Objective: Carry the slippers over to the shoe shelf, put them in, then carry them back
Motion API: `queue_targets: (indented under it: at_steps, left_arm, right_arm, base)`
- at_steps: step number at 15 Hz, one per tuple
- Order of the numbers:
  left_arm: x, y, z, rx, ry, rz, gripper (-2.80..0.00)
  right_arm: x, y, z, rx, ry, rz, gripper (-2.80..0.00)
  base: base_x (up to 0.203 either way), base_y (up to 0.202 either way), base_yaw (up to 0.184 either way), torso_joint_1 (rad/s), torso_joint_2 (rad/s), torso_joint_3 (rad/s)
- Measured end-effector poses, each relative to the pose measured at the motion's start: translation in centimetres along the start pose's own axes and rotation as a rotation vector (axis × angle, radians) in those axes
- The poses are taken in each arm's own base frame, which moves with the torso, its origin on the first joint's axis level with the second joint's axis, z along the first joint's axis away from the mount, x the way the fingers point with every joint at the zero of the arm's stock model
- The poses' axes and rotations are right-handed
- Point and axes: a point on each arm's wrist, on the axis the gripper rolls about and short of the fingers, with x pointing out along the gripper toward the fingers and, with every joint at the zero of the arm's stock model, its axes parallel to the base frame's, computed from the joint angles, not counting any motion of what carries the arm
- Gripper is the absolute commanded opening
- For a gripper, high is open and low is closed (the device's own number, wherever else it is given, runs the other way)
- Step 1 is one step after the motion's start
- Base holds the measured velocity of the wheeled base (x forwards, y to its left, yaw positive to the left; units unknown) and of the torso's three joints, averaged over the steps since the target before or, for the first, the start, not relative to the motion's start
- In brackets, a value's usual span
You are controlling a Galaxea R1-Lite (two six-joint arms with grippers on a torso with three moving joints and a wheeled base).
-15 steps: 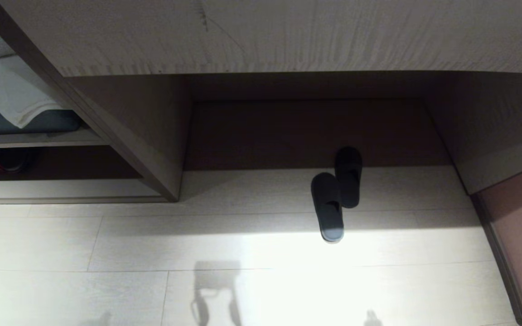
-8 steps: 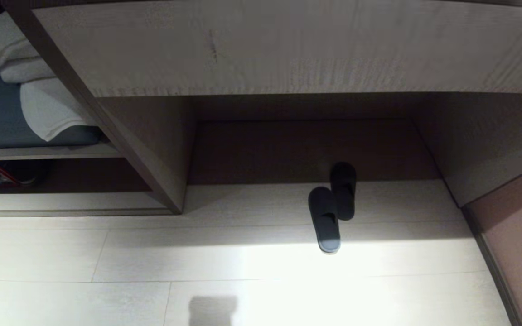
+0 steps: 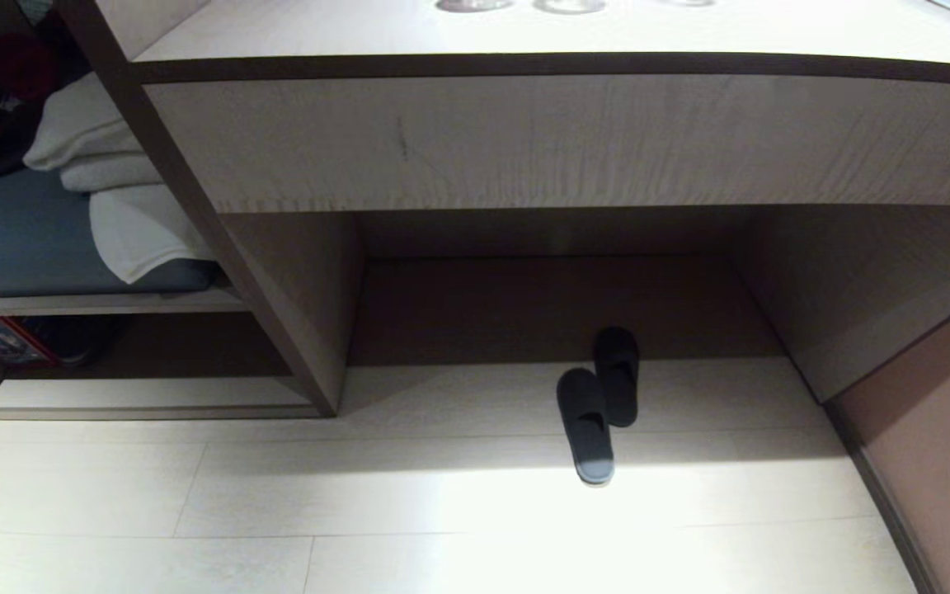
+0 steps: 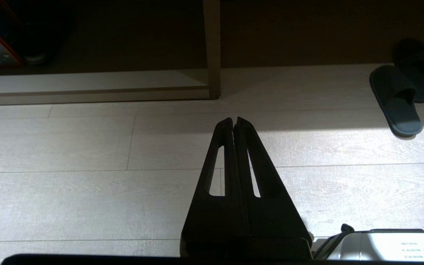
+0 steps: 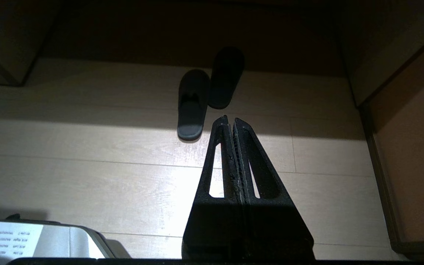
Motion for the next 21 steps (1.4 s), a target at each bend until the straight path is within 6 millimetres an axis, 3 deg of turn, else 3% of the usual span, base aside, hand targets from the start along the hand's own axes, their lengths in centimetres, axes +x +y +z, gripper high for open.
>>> queue_targets:
  at_steps: [21]
  left_arm:
    - [0.00,0.00,0.00,0.000,0.000,0.000,-2.80]
  right_arm:
    - [0.00,0.00,0.00,0.000,0.000,0.000,-2.80]
  base:
    - [0.000,0.000,0.000,0.002,0.00,0.203]
